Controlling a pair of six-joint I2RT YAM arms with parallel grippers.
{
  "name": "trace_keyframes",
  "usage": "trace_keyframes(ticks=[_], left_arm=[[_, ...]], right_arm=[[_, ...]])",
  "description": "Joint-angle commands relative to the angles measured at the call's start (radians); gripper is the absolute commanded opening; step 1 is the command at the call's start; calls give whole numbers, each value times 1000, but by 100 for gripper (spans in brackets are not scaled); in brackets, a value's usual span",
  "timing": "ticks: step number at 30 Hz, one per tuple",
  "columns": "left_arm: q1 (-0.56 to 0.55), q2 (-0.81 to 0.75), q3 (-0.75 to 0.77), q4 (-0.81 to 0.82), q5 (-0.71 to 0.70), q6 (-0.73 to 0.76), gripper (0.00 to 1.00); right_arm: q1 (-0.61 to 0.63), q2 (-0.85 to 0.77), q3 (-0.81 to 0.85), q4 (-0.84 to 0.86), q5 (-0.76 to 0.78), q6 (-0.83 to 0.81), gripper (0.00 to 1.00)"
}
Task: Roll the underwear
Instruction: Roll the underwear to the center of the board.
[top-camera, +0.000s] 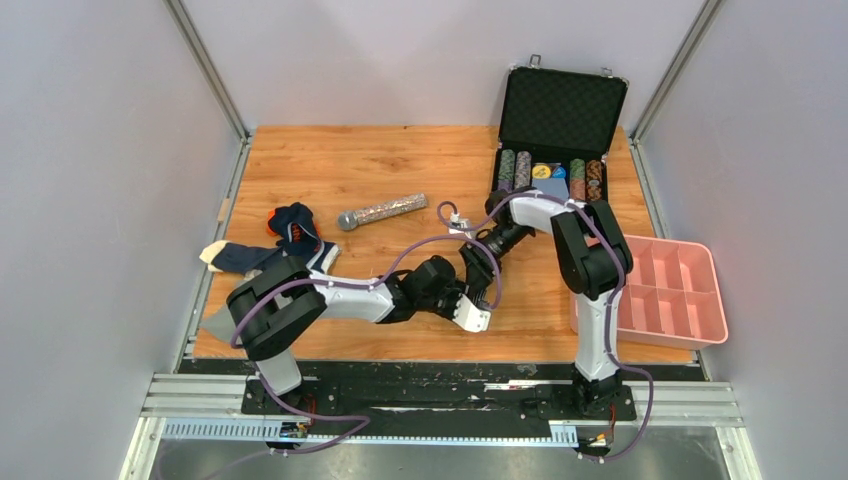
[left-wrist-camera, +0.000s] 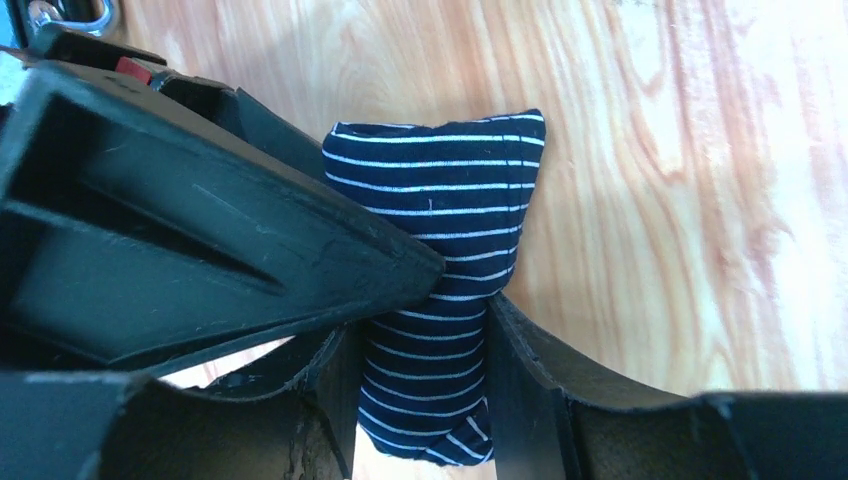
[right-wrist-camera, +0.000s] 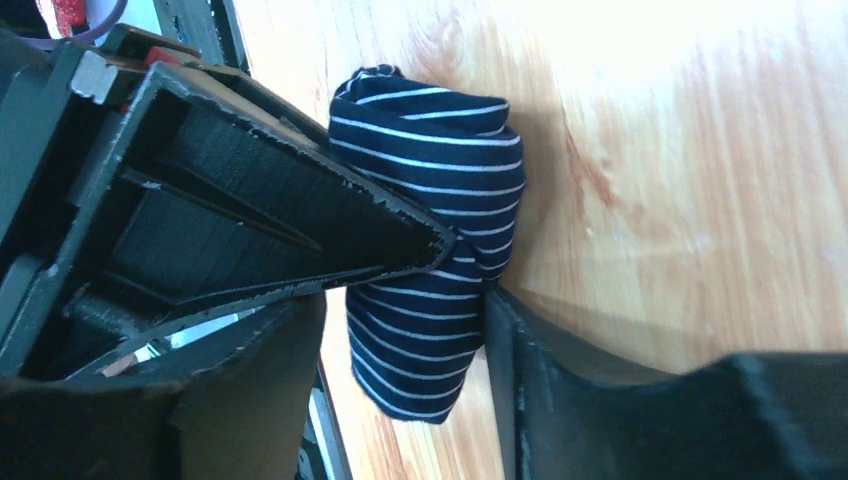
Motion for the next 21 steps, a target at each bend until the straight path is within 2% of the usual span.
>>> trace_keyframes(ticks=[1,3,5,8,9,12,14,16,19,21], left_arm=[[-11,211,-26,-307,126,58,27],[-8,224,-5,-355,137,64,23],[-5,236,18,-386,152,69,21],[14,268,91,-470,198,84,16],[28,292,114,-544,217,92,16],[67,344,257,-711,350,125,11],[95,378,336,-803,409,114,7],[107,411,406,-873,444,103,5],[118,473,487,-975,487,87,3],[126,508,535,-1021,510,69,2]], right_arm=[[-30,12,81,61,56,51,69],[-83,-29,178,13,26,58,78],[-137,-73,284,-43,4,55,99],[-227,-150,417,-127,-74,19,100],[-257,-178,461,-146,-100,12,100],[-358,-297,459,-101,-152,52,100],[-419,-456,287,115,-109,175,100],[-479,-698,39,449,-14,255,100],[-480,-991,-276,682,85,198,100],[-468,-1145,-438,715,84,154,100]])
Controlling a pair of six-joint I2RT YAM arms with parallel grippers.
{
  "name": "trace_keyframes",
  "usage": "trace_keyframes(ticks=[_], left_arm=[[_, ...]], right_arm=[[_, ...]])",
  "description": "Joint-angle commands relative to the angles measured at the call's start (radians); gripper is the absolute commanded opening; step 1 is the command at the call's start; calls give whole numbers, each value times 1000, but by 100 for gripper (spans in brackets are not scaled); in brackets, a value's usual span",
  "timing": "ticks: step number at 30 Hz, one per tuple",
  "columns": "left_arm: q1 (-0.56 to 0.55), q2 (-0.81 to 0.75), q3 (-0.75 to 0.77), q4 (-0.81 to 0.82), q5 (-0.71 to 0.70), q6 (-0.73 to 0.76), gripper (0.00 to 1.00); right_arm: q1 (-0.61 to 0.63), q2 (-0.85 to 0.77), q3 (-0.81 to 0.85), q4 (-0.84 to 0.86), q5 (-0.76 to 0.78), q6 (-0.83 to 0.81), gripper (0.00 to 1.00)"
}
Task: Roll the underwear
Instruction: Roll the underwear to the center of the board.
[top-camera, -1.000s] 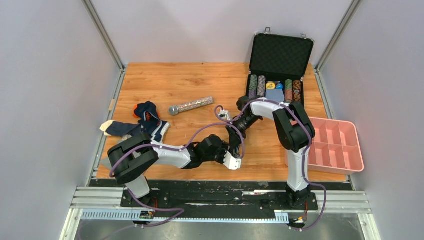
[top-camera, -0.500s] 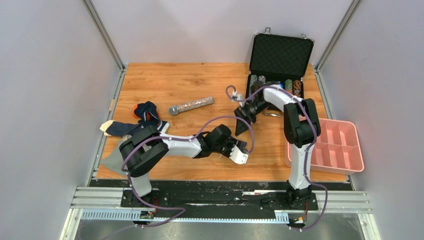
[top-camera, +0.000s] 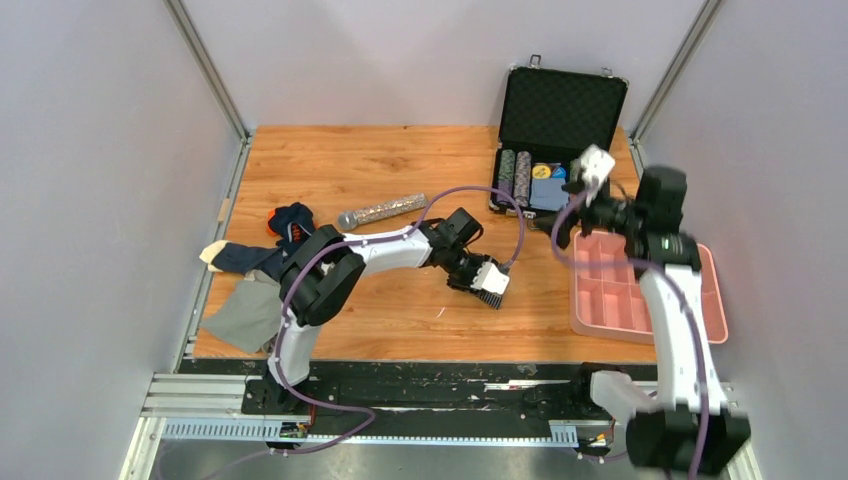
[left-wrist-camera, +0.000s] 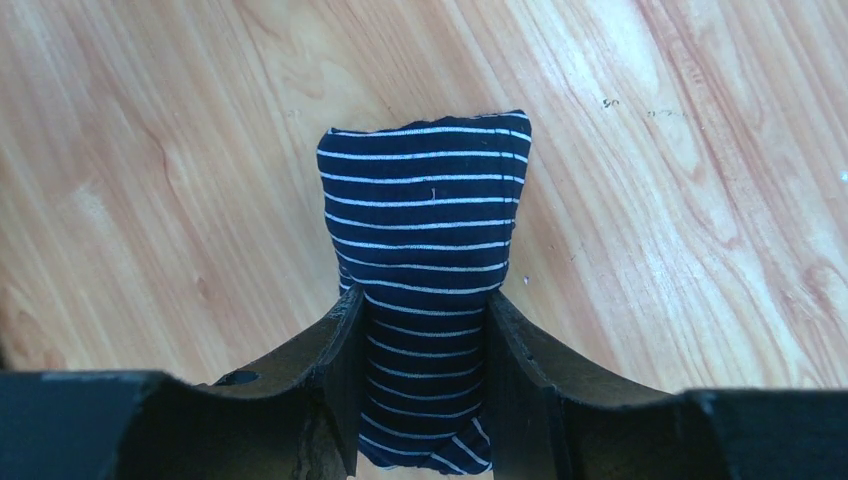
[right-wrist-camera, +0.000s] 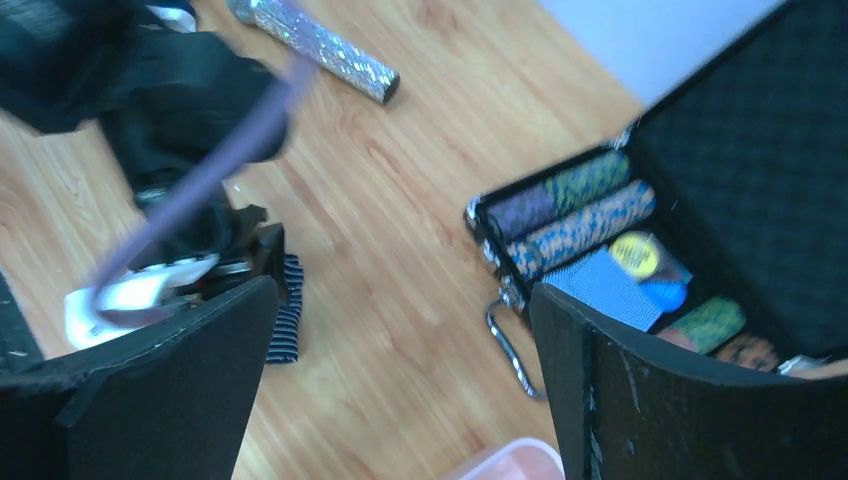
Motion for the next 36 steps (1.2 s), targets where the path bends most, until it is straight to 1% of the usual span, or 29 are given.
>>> trace_keyframes(ticks=[1,4,6,8,10,13,16,19,21,24,29,33,36], left_arm=[[-5,211,-1,-471,83,-82,2],[7,245,46,-522,123,-113,2],[16,269,71,-550,145,-121,1],[28,290,99,-581,173,-130,0],[36,309,133,-607,189,-143,0],[35,344,179,-663,212,-154,0],[43,375,232,-715,240,-160,0],[51,409,263,-759,273,-175,0],[58,427,283,-776,290,-188,0],[82,460,310,-794,320,-233,0],[128,513,364,-831,380,-293,0],[161,571,408,-886,446,-314,0],[174,593,414,-904,483,-321,0]], right_arm=[[60,-265,-295,201,35,-76,99],[174,-379,-390,-45,24,-286,89],[275,-433,-494,-110,80,-384,83],[391,-470,-593,-78,173,-453,81],[497,-474,-666,14,270,-484,80],[581,-414,-706,151,344,-491,74],[640,-327,-711,281,420,-506,70],[663,-272,-730,408,464,-554,70],[666,-237,-732,420,443,-592,70],[666,-214,-710,341,375,-640,70],[666,-230,-690,201,286,-693,71],[665,-286,-697,163,246,-713,71],[667,-317,-716,146,222,-762,75]])
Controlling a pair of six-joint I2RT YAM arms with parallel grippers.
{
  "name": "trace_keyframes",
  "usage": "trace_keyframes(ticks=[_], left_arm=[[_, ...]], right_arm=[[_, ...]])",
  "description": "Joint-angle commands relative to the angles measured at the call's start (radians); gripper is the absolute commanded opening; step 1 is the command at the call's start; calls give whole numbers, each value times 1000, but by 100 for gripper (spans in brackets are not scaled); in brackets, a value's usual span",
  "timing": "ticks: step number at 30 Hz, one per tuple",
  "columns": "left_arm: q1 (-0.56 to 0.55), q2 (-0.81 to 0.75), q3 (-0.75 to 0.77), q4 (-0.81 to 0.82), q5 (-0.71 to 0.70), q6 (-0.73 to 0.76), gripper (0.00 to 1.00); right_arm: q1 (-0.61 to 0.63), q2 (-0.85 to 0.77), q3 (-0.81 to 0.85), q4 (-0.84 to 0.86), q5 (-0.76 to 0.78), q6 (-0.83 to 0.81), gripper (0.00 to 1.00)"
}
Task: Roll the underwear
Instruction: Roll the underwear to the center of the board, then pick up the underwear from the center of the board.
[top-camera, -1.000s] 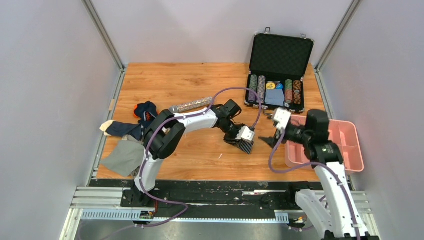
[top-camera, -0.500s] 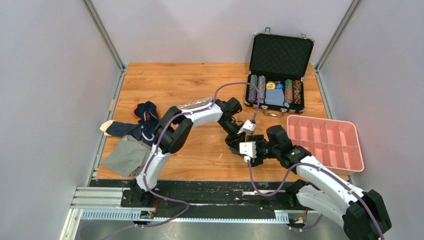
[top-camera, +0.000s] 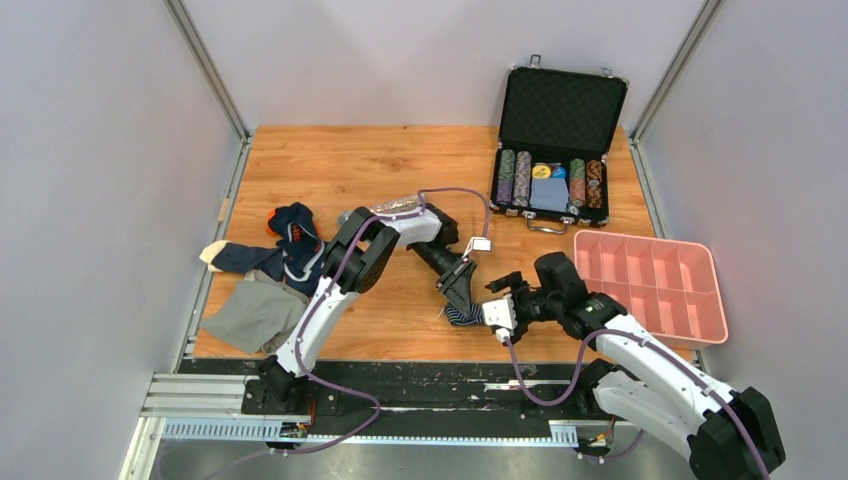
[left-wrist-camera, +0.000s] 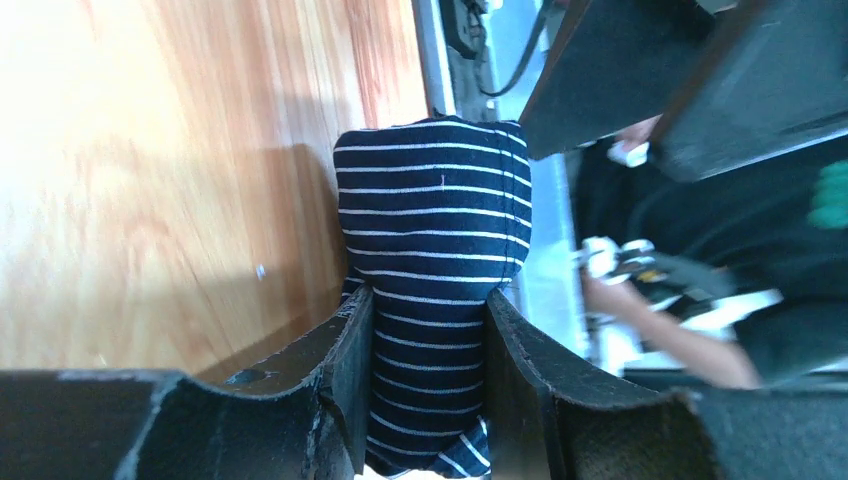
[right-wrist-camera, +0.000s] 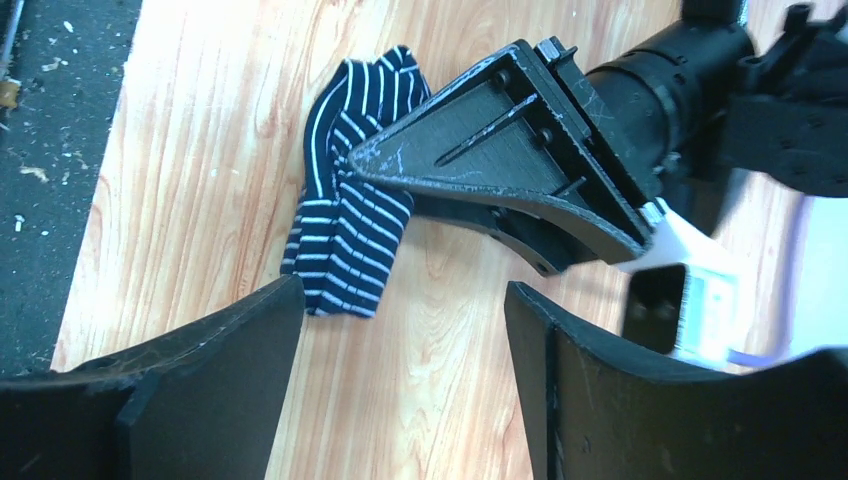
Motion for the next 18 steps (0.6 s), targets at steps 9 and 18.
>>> trace_keyframes(ticks=[9,18], left_arm=[[45,175,-61,-108,-145,-102,0],[54,171,-65,-38,-72,-230,0]], right_arm=[[14,-36,-37,-29,-79,-86,82],[204,36,-119,217,80,185,82]])
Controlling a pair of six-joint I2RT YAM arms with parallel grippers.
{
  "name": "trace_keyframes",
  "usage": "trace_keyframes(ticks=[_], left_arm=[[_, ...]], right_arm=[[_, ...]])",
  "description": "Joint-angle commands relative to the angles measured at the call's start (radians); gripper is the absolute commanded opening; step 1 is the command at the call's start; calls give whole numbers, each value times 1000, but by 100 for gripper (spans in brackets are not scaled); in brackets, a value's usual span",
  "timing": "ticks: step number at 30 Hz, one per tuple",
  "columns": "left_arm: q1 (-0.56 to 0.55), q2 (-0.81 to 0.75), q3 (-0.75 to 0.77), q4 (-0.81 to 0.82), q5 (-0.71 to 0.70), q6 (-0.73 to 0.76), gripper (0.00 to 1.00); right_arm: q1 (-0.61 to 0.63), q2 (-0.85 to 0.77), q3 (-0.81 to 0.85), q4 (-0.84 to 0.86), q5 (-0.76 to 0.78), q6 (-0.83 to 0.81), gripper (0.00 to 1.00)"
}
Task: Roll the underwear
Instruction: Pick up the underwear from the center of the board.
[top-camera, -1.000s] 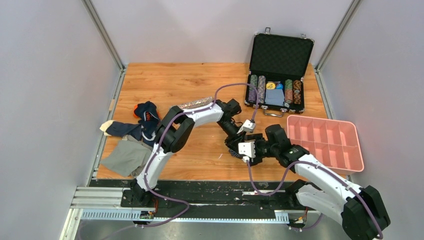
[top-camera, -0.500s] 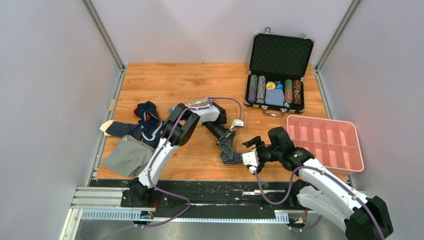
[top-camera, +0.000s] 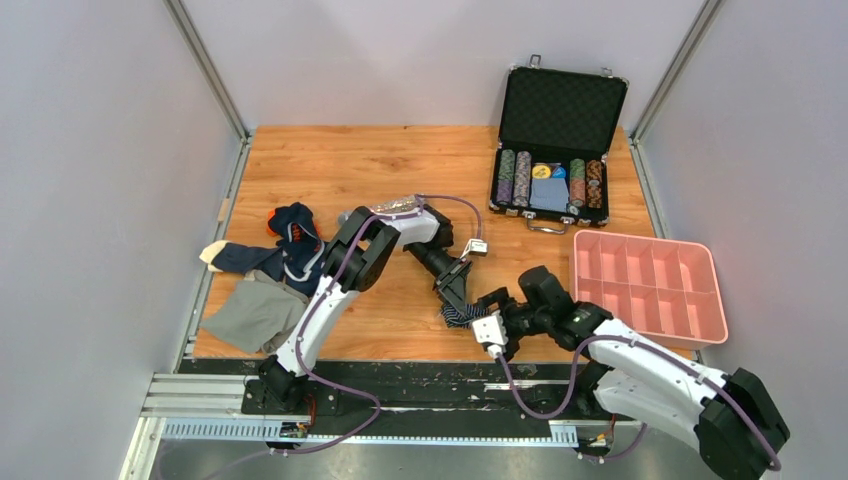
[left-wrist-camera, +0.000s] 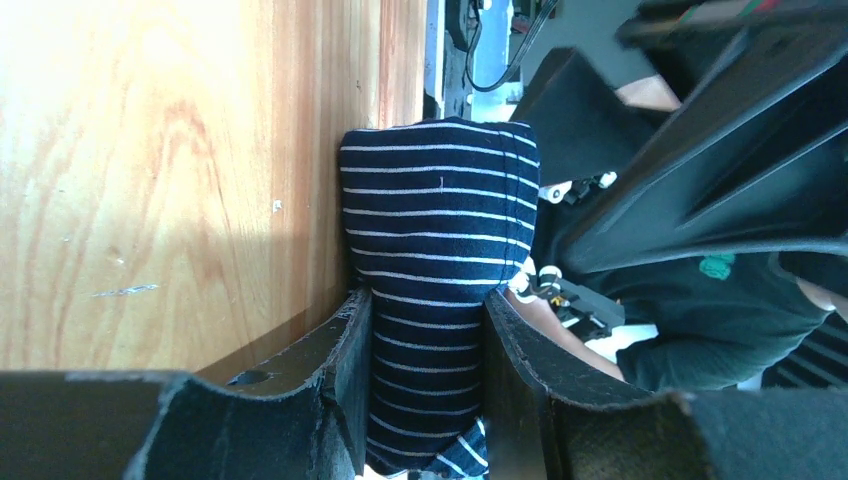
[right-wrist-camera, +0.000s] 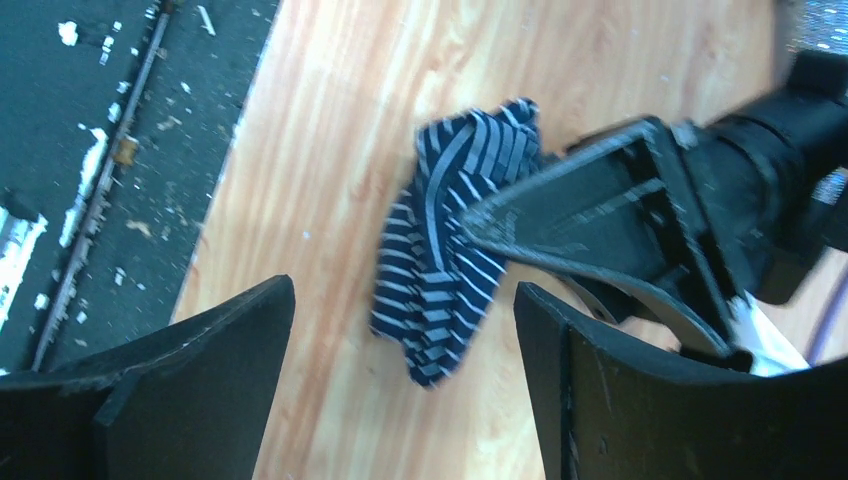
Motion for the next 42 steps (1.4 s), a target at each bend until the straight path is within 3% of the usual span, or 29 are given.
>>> trace_keyframes(ticks=[1,9,15,24,26,32,33,34,35,37,38,39,40,42], left_arm=[[16,126,-56,77,-76,-49,0],[22,130,-82,49,-5,-53,0],[48,148,-91,61,63,-96,0],[74,154,-117,110,125,-159,0],[74,152,-121,109,130,-158,0],[78,148,-135,140,178,-207,0],[79,140,-133,134,175,-207,4],[81,133,-131,132,155,-202,16],[83,108,-130,125,142,-197,22],[93,46,-127,117,98,-165,38],[105,21,-128,124,67,-171,53],[113,-35,-130,161,49,-193,61],[135,-64,-131,189,14,-270,67],[179,-153,-140,317,-76,-447,68]], right_arm=[[123,61,-76,240,158,159,82],[176,222,-64,410,333,226,76],[181,219,-68,432,369,243,72],[182,302,-81,508,359,202,56],[181,325,-79,531,367,192,49],[177,374,-43,498,356,167,14],[174,377,-35,484,350,174,7],[171,379,-28,470,346,182,4],[167,380,-18,447,344,188,1],[160,371,26,377,345,201,0],[152,366,46,323,338,207,0],[140,349,71,272,322,215,0],[126,334,94,227,301,225,0],[91,298,138,143,246,238,0]])
